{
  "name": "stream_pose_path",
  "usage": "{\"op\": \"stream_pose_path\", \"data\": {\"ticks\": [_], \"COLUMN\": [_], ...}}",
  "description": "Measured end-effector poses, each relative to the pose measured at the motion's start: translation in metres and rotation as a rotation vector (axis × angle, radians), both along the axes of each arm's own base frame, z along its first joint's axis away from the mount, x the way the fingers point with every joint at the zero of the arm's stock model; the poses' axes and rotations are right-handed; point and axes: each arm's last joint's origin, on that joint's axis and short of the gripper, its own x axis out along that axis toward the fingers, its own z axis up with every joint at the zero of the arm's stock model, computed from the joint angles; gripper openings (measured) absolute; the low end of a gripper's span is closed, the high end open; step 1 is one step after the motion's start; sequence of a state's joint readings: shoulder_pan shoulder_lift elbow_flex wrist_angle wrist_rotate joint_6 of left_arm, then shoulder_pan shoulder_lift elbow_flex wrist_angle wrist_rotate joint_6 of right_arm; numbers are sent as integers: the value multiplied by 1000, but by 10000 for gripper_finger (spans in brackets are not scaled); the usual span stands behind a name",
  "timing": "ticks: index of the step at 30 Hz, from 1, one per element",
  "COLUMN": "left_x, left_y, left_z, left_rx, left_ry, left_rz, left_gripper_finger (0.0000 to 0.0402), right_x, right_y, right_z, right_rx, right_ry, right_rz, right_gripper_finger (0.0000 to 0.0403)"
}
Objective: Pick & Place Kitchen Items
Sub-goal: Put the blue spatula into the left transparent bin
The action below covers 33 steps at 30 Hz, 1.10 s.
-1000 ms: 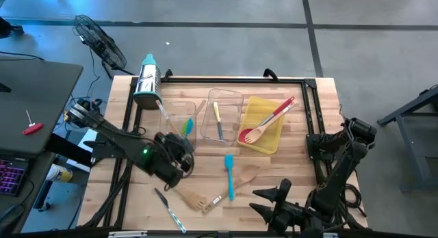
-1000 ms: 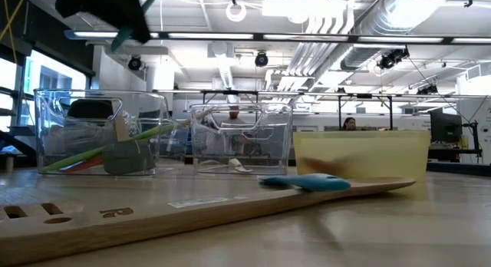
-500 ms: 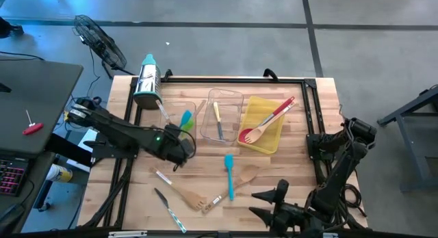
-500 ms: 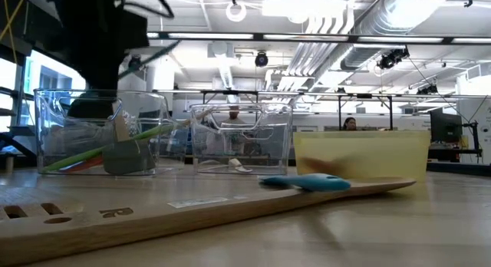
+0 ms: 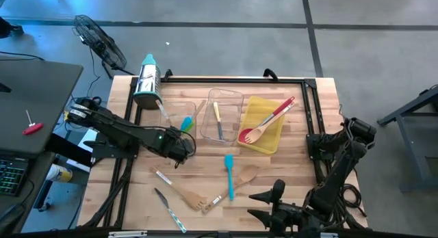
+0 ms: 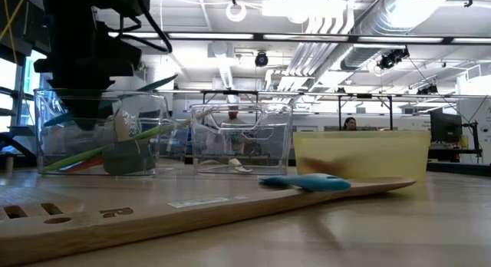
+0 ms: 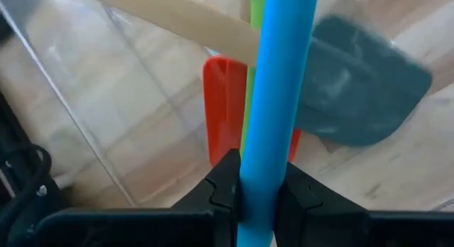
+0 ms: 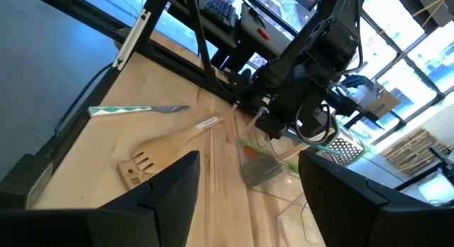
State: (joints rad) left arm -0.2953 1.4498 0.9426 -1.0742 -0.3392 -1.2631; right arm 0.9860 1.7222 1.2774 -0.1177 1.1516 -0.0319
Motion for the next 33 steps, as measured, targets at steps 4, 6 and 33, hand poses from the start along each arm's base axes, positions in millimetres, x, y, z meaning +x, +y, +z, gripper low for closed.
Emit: {"op": "stream_pose_path", "data": {"ticks": [4,6,33], "left_x": [-1,-1,10], "left_y": [4,7,20], "left_z": [-6,-6,-9], "left_rx": [-54,-68,-211], "left_ry": [20,31,10], "left_rz": [14,9,-63], "left_gripper_finger": [41,41,41], "right_x": [1,2,4], "right_y": [0,-1,-5], "right_z": [0,0,-5], "right_rx": [19,23,57], "right_ry": [-3,0,40], "right_rz": [-3,-3,8], "right_gripper_finger": [232,232,232]}}
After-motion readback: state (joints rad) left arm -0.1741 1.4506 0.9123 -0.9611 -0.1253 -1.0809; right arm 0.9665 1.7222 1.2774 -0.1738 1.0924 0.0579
